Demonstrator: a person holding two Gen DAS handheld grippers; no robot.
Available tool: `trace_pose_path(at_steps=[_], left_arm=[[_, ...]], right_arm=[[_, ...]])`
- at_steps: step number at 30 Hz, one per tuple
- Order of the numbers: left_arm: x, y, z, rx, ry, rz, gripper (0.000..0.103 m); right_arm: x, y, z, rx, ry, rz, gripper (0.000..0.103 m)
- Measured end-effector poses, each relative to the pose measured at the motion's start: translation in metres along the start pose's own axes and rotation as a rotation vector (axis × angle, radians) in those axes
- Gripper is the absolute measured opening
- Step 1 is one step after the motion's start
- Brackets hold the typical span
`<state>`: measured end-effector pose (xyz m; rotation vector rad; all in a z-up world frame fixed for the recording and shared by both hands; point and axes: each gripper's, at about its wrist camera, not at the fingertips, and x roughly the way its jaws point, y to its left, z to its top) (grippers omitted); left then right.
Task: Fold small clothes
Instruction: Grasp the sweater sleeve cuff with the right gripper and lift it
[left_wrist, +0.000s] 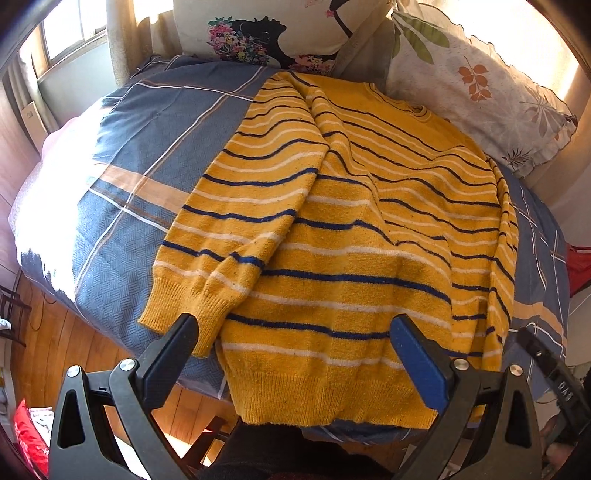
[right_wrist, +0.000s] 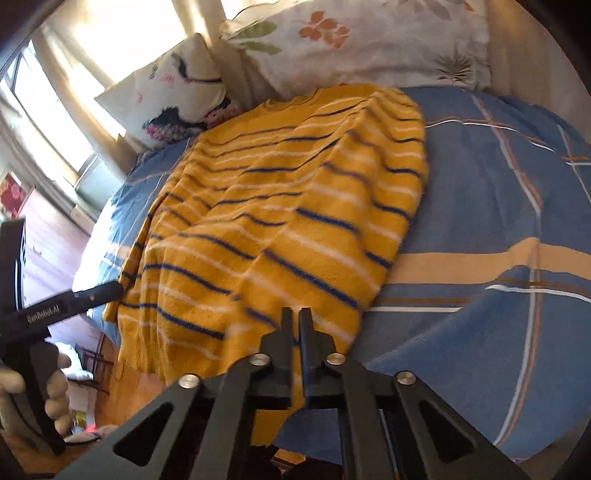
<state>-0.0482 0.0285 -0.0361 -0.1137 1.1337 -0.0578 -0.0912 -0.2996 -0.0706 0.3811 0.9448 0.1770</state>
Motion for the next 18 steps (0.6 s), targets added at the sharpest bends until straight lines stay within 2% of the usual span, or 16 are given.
trace_pose_path(at_steps=[3,5,7,8,10,12,13,15,18], left_arm=[[0.001,0.003,0.001,-0.014,0.003,-0.003,0.103],[0.003,0.003,0.001,-0.016,0.008,-0.008,0.103],[0.004,0.000,0.001,-0.015,0.013,-0.012,0.103],[0.005,-0.001,0.002,-0.014,0.016,-0.013,0.103],[0.008,-0.005,0.002,-0.012,0.024,-0.018,0.103],[0.010,-0.010,0.002,-0.003,0.034,-0.022,0.103],[0.011,-0.013,0.001,0.004,0.038,-0.022,0.103],[0.012,-0.018,-0.001,0.019,0.043,-0.022,0.103],[0.012,-0.019,-0.004,0.030,0.044,-0.016,0.103]], right_arm=[[-0.032,-0.043,0.014,0.129,-0.087,-0.008,0.002],[-0.049,-0.074,0.020,0.175,-0.124,-0.111,0.002],[-0.059,-0.090,0.024,0.189,-0.121,-0.211,0.002],[-0.063,-0.088,0.024,0.165,-0.125,-0.205,0.004],[-0.066,-0.070,0.022,0.091,-0.123,-0.117,0.005],[-0.052,-0.038,0.015,0.018,-0.074,0.013,0.028],[-0.042,-0.020,0.010,-0.018,-0.044,0.068,0.050],[-0.022,0.012,0.000,-0.097,0.006,0.127,0.054],[0.002,0.050,-0.008,-0.196,0.054,0.138,0.054]])
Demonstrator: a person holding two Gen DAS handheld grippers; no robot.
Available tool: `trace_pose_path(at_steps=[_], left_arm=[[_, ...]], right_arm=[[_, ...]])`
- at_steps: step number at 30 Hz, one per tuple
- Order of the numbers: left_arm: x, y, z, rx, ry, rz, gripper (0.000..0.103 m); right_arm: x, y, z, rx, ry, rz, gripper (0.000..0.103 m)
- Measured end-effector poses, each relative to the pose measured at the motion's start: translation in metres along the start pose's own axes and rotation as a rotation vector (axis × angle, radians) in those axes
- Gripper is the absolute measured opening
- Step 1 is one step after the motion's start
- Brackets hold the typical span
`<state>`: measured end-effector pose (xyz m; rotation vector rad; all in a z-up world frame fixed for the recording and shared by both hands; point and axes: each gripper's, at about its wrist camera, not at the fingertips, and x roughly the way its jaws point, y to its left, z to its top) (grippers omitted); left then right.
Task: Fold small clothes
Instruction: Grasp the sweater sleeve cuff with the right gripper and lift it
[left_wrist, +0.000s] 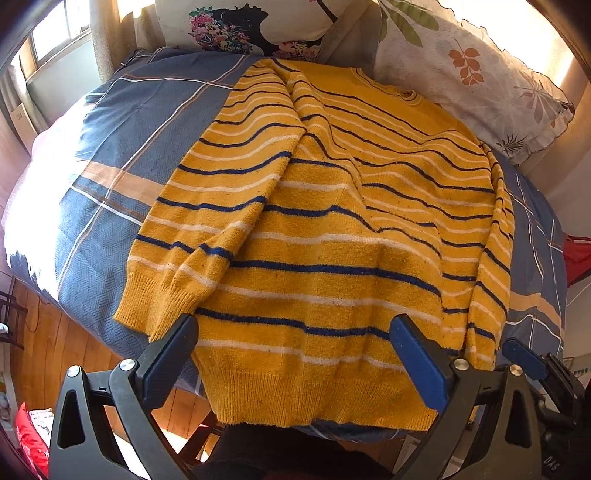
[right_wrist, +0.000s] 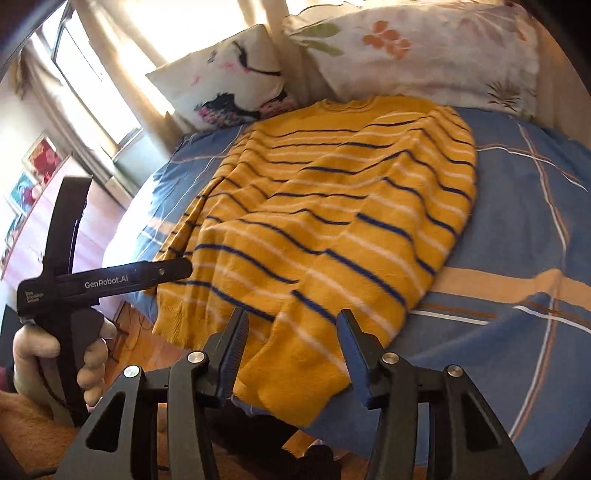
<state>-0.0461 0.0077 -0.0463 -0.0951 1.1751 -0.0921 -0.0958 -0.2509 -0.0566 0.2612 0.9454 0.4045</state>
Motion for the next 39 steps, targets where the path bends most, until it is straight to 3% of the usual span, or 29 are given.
trace_pose_path(at_steps=[2,6,8,11,13,16,20,22,24,26,29,30,31,32,35,39], left_arm=[[0.000,0.004,-0.001,-0.012,0.004,0.004,0.103],[0.000,0.016,-0.002,-0.054,0.005,0.011,0.103],[0.000,0.020,-0.002,-0.070,0.006,0.010,0.103],[-0.001,0.021,-0.002,-0.078,0.001,0.008,0.103],[-0.001,0.021,-0.001,-0.079,0.001,0.003,0.103],[-0.002,0.019,0.001,-0.082,-0.005,-0.009,0.103],[-0.006,0.023,0.008,-0.094,-0.024,-0.038,0.103],[-0.010,0.031,0.014,-0.118,-0.039,-0.047,0.103],[-0.013,0.045,0.019,-0.149,-0.052,-0.045,0.103],[-0.015,0.062,0.025,-0.186,-0.062,-0.034,0.103],[-0.018,0.092,0.030,-0.248,-0.087,-0.007,0.103],[-0.017,0.102,0.031,-0.264,-0.087,0.003,0.103],[-0.015,0.110,0.033,-0.273,-0.082,0.005,0.103],[-0.012,0.117,0.035,-0.279,-0.075,-0.001,0.103],[-0.003,0.128,0.038,-0.263,-0.057,-0.040,0.103],[0.009,0.112,0.041,-0.124,-0.025,-0.134,0.100]], right_arm=[[0.012,0.011,0.002,-0.032,0.038,0.007,0.054],[0.034,0.019,-0.005,-0.101,0.109,-0.088,0.050],[0.039,0.012,-0.009,-0.088,0.140,-0.102,0.005],[0.020,-0.009,-0.008,-0.005,0.104,-0.066,0.004],[0.001,-0.020,-0.003,0.026,0.057,-0.093,0.004],[-0.033,-0.052,0.005,0.061,-0.012,-0.242,0.004],[-0.073,-0.129,0.018,0.162,-0.071,-0.525,0.004],[-0.085,-0.174,0.023,0.187,-0.063,-0.722,0.004],[-0.090,-0.219,0.022,0.254,-0.034,-0.842,0.004],[-0.099,-0.259,0.017,0.370,0.000,-0.929,0.005],[-0.116,-0.273,0.008,0.481,-0.046,-0.961,0.010],[-0.121,-0.269,0.006,0.502,-0.074,-0.945,0.027],[-0.124,-0.264,0.003,0.512,-0.100,-0.922,0.051],[-0.125,-0.258,0.002,0.512,-0.123,-0.906,0.064],[-0.118,-0.231,-0.002,0.490,-0.131,-0.851,0.064],[-0.093,-0.197,-0.001,0.472,-0.105,-0.760,0.064]])
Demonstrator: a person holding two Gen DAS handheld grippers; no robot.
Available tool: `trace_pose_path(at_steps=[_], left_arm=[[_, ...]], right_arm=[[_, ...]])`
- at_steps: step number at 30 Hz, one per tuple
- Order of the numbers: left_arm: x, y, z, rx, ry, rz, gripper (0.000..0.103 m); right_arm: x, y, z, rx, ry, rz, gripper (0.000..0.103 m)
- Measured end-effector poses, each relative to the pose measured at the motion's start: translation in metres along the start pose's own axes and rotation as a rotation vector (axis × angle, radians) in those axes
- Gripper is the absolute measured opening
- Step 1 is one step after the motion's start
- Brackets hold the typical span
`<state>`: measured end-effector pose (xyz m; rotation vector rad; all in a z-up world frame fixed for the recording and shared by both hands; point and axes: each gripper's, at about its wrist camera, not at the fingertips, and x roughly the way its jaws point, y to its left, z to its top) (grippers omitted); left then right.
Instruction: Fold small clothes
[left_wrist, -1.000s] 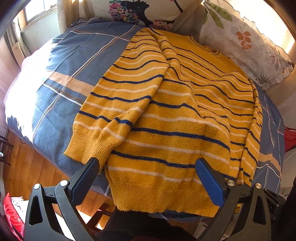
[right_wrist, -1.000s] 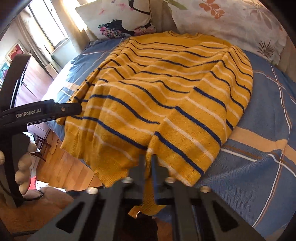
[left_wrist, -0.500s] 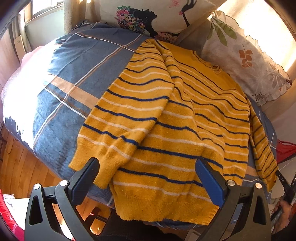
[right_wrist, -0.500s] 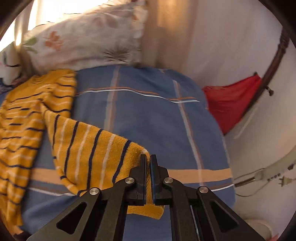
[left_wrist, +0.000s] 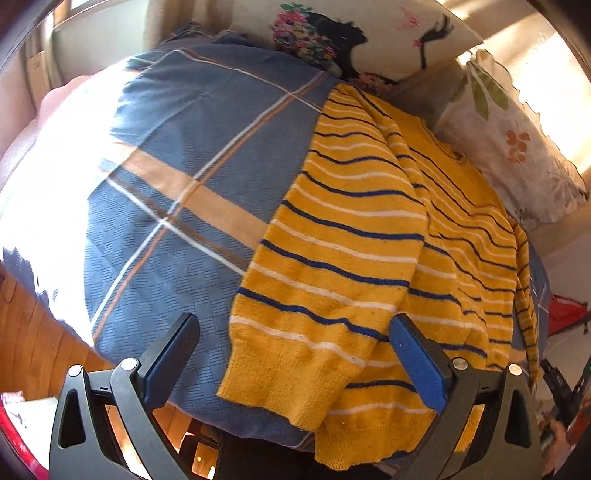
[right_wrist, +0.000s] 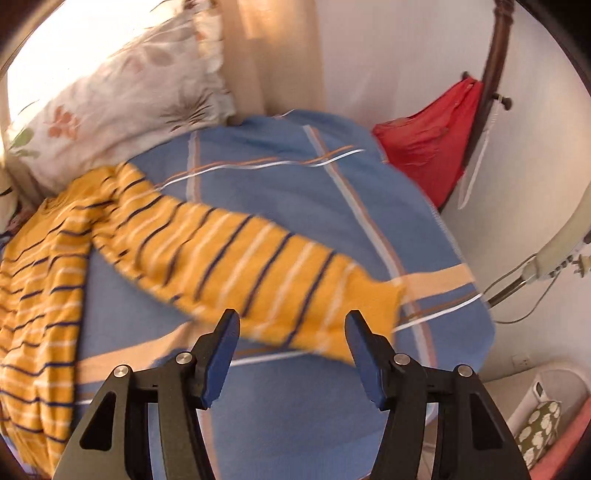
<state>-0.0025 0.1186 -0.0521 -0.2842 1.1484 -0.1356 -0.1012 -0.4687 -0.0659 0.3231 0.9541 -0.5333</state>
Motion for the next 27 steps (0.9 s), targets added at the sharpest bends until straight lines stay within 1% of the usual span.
trace_pose_path(at_steps=[1,2,4,5,6,7,8,9,11,12,15,17,20,23,25,26,27], left_arm=[[0.000,-0.008,-0.001,0.054,0.001,-0.031,0.100],[-0.001,-0.017,-0.002,0.113,-0.003,-0.041,0.100],[0.004,-0.034,-0.002,0.228,-0.006,-0.012,0.100],[0.009,-0.040,-0.001,0.270,0.002,0.006,0.100],[0.016,-0.042,0.001,0.297,0.016,0.018,0.090],[0.024,-0.041,0.004,0.310,0.044,0.015,0.080],[0.035,-0.038,0.007,0.310,0.097,-0.001,0.040],[0.048,-0.032,0.010,0.290,0.169,-0.025,0.009],[0.047,-0.019,0.020,0.231,0.187,-0.102,0.008],[0.043,-0.012,0.026,0.213,0.191,-0.116,0.008],[0.018,0.019,0.048,0.157,0.125,-0.104,0.008],[0.000,0.045,0.068,0.124,0.063,-0.054,0.008],[-0.029,0.089,0.105,0.068,-0.043,0.065,0.008],[-0.068,0.131,0.143,0.014,-0.190,0.193,0.008],[-0.095,0.147,0.163,-0.004,-0.296,0.282,0.008],[-0.104,0.153,0.172,-0.008,-0.328,0.295,0.009],[-0.108,0.157,0.178,-0.013,-0.342,0.296,0.010]], right_arm=[[-0.001,0.013,-0.003,-0.016,0.005,0.009,0.064],[-0.001,0.027,-0.005,-0.031,0.011,0.023,0.064],[-0.004,0.053,-0.007,-0.055,0.018,0.054,0.064],[-0.006,0.068,-0.008,-0.068,0.019,0.069,0.064],[-0.007,0.079,-0.008,-0.082,0.018,0.082,0.064],[-0.010,0.095,-0.008,-0.103,0.013,0.093,0.064],[-0.013,0.108,-0.010,-0.123,0.006,0.101,0.064],[-0.017,0.122,-0.011,-0.144,-0.003,0.111,0.064],[-0.024,0.146,-0.010,-0.181,-0.016,0.132,0.064],[-0.027,0.158,-0.010,-0.195,-0.022,0.136,0.064],[-0.037,0.183,-0.009,-0.223,-0.043,0.138,0.064],[-0.042,0.195,-0.009,-0.227,-0.049,0.140,0.064],[-0.040,0.207,-0.008,-0.226,-0.042,0.133,0.064],[-0.036,0.217,-0.009,-0.213,-0.026,0.134,0.064],[-0.032,0.223,-0.009,-0.203,-0.016,0.137,0.064],[-0.030,0.227,-0.009,-0.199,-0.010,0.139,0.064],[-0.028,0.231,-0.010,-0.197,-0.004,0.143,0.064]])
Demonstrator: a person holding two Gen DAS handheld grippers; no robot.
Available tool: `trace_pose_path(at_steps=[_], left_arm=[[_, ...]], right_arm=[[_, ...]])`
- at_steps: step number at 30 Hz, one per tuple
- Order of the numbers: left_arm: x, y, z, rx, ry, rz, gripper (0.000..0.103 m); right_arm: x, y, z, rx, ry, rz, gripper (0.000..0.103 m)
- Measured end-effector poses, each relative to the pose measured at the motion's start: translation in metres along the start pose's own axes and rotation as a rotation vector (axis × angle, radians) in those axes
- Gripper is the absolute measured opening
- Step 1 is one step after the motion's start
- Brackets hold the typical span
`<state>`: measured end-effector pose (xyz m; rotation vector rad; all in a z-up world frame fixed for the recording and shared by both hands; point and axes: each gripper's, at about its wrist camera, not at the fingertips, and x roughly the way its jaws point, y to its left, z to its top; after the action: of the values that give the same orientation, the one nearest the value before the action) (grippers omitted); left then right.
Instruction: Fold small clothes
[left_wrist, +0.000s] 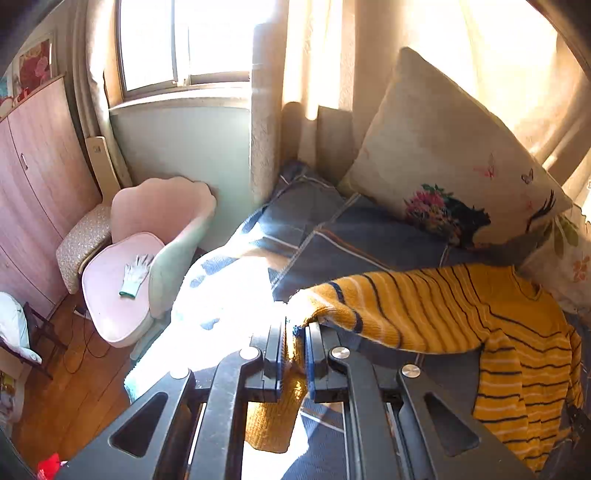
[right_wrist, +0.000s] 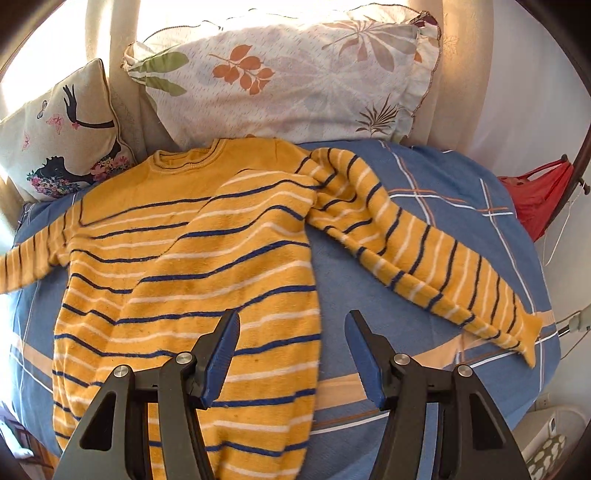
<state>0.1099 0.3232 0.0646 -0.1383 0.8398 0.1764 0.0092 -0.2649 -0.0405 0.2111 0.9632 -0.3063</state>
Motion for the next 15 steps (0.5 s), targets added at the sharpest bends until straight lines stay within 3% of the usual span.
trace_pose_path(at_steps=[1,3,6,8,11,15], left_arm=[[0.004,0.001,0.004,0.002,-0.001,0.020,0.011],[0.023,-0.002,0.005,0.038,0.013,0.100,0.023],[0.061,-0.003,-0.003,0.053,0.089,0.143,0.024],[0.072,0.005,-0.011,-0.004,0.149,0.074,0.024],[0.072,0.001,-0.026,-0.038,0.162,-0.002,0.024],[0.067,-0.017,-0.049,-0.043,0.199,-0.083,0.025]], right_arm=[[0.002,0.004,0.000,0.002,0.006,0.005,0.064],[0.007,0.011,-0.002,0.006,0.018,0.015,0.064],[0.013,0.017,-0.006,0.017,0.037,0.023,0.064],[0.013,0.016,-0.008,0.027,0.047,0.021,0.064],[0.009,0.003,-0.013,0.052,0.052,-0.013,0.064],[0.002,-0.044,-0.023,0.170,0.062,-0.053,0.064]])
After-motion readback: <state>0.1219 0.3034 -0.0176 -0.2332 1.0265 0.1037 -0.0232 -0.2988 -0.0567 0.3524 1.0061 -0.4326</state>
